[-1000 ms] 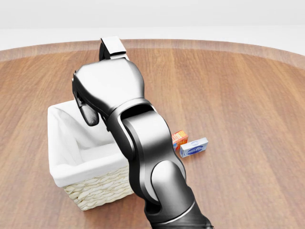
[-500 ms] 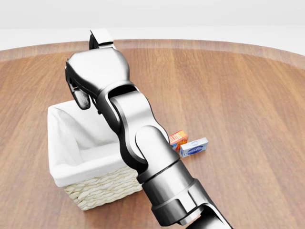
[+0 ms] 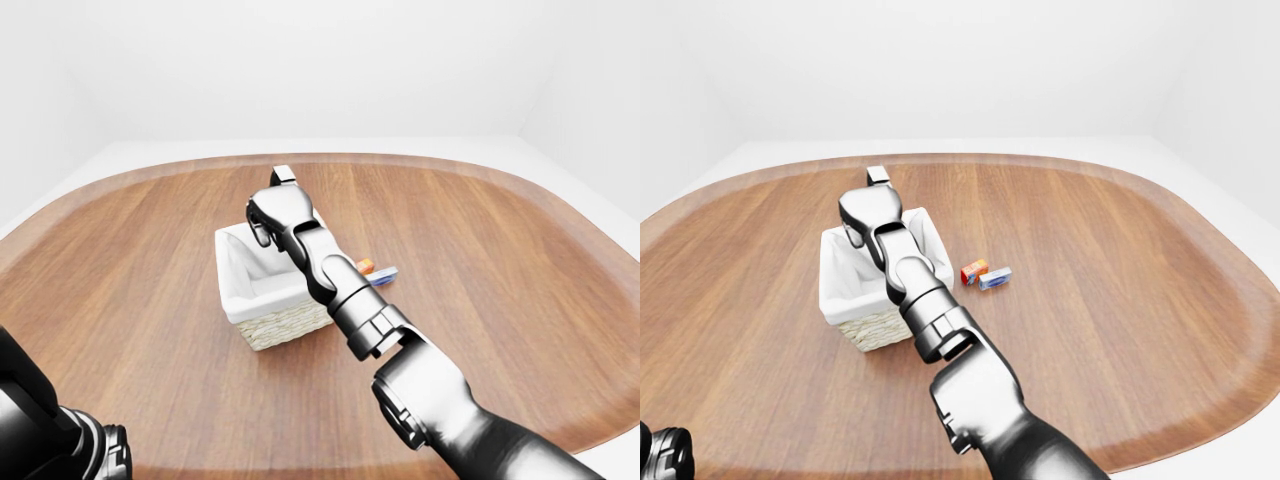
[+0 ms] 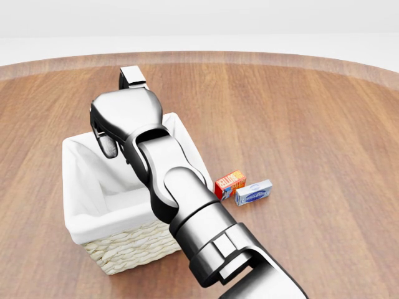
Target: Pick up the alphabet soup and put it in the basket.
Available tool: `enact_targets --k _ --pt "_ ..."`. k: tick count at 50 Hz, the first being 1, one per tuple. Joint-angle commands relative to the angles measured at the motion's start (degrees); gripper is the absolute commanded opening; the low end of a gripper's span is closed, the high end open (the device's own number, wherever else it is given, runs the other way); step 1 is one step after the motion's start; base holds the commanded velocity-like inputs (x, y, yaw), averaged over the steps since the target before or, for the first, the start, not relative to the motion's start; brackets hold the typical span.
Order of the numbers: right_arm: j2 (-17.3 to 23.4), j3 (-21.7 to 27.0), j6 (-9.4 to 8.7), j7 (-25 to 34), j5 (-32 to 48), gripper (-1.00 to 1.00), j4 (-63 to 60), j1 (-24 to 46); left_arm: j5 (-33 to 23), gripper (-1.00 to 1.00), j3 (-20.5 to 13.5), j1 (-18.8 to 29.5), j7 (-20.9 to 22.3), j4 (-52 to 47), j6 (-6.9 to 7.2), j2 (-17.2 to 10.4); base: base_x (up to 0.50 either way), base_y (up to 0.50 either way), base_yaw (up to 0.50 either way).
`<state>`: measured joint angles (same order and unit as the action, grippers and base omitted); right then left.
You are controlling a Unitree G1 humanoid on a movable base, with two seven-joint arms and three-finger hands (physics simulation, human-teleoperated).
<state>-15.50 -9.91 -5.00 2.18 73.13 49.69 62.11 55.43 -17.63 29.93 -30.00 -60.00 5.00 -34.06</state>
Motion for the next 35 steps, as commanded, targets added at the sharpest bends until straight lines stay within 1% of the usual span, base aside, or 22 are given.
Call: enact_targets --k 1,2,7,11,15,21,30,35 --pt "-0.3 -0.2 0.0 -6.6 -2.6 -0.94 8.3 2.9 0.1 1.0 0.6 -0.1 0.0 0.0 0.0 -0.3 0.0 0.0 0.0" --pt "-0.5 -0.2 0.0 -6.9 -2.8 -0.93 8.6 2.9 1.3 1.0 0.3 0.3 0.0 0.0 0.0 -0.7 0.0 0.0 0.0" --pt "-1.1 -0.5 0.0 -8.6 -3.0 -0.93 11.1 3.2 1.3 1.0 0.8 0.1 0.0 0.0 0.0 -1.0 0.0 0.0 0.0" --pt "-1.1 -0.2 0.0 -10.0 -3.8 -0.94 12.8 3.7 1.2 1.0 1.0 0.1 0.0 0.0 0.0 -1.0 0.0 0.0 0.0" --pt "-0.9 -0.6 0.0 -9.8 -3.7 -0.94 13.6 3.8 1.0 1.0 1.1 0.3 0.0 0.0 0.0 -0.8 0.0 0.0 0.0" --pt "-1.0 0.1 0.0 -12.6 -4.7 -0.94 16.3 4.6 0.3 1.0 1.4 0.0 0.0 0.0 0.0 -0.4 0.0 0.0 0.0" --pt "-2.2 -0.8 0.0 -12.9 -4.2 -0.94 17.1 4.1 1.3 1.0 1.4 0.2 0.0 0.0 0.0 -1.2 0.0 0.0 0.0" --pt "-2.3 -0.7 0.0 -13.3 -4.1 -0.94 17.4 4.0 0.0 1.0 1.9 -0.4 0.0 0.0 0.0 -1.0 0.0 0.0 0.0"
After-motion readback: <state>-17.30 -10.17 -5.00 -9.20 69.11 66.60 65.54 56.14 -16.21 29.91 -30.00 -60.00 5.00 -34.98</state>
